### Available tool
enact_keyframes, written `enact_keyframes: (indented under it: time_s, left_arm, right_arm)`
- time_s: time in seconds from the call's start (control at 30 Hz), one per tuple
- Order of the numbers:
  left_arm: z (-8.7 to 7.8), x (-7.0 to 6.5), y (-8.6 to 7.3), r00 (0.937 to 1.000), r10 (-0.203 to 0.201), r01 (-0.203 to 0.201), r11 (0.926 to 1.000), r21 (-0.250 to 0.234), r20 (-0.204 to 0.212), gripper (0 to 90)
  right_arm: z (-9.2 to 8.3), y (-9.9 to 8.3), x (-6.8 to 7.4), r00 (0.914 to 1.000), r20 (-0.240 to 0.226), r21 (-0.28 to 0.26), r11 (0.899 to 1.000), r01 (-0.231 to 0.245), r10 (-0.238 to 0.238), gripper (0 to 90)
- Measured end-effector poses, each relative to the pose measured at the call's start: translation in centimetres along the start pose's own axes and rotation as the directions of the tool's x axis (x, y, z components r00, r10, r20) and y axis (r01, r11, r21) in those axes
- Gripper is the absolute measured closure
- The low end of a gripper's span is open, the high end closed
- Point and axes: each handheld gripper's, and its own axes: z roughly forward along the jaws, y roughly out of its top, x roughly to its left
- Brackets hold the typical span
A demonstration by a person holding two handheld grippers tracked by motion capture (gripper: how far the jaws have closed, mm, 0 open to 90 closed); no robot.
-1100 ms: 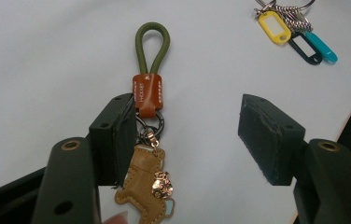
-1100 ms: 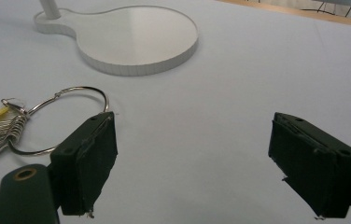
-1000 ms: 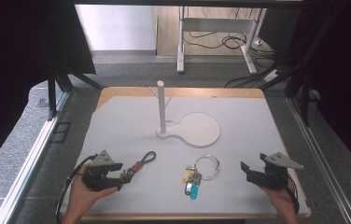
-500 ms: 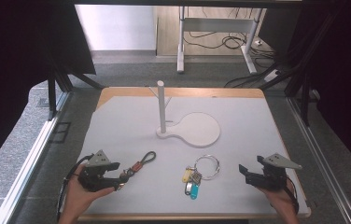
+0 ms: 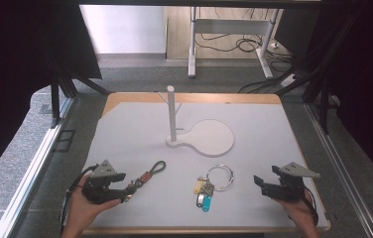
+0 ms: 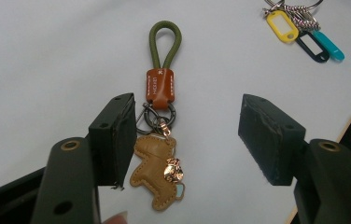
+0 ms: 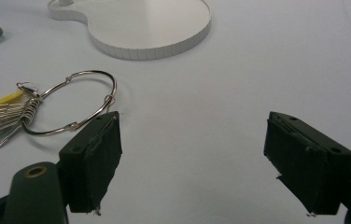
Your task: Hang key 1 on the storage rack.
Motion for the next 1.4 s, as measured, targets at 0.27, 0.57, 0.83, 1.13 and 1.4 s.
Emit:
enact_keyframes:
  time_s: [0.27,0.57,0.83,1.13,1.4]
  left_arm:
    - [-1.2,0.1,0.0,0.9999,-0.008,0.008,0.9998,-0.016,-0.014,37.7]
    - [-1.4,0.6,1.1,0.9999,0.004,-0.003,0.9998,-0.017,0.011,37.7]
    - [-0.7,1.6,3.1,0.9987,0.036,-0.038,0.9981,0.048,0.034,37.5]
    - [0.8,1.9,4.8,0.9967,0.064,-0.07,0.9888,0.132,0.048,38.0]
    - [2.1,2.4,5.7,0.995,0.037,-0.055,0.9774,0.204,0.093,38.0]
  right_arm:
    - [-0.1,-0.2,-0.6,1.0,-0.006,0.003,1.0,-0.006,0.006,21.3]
    - [-0.2,-0.3,-0.7,1.0,-0.005,0.008,1.0,0.007,-0.007,22.9]
    - [-0.2,-0.5,-0.8,1.0,0.004,0.018,1.0,0.009,-0.009,24.2]
    - [-0.1,-0.7,-0.9,0.9999,0.004,0.035,0.999,0.009,-0.009,24.7]
    - [0.1,-0.7,-0.7,0.9997,0.003,0.044,0.999,0.025,-0.025,24.7]
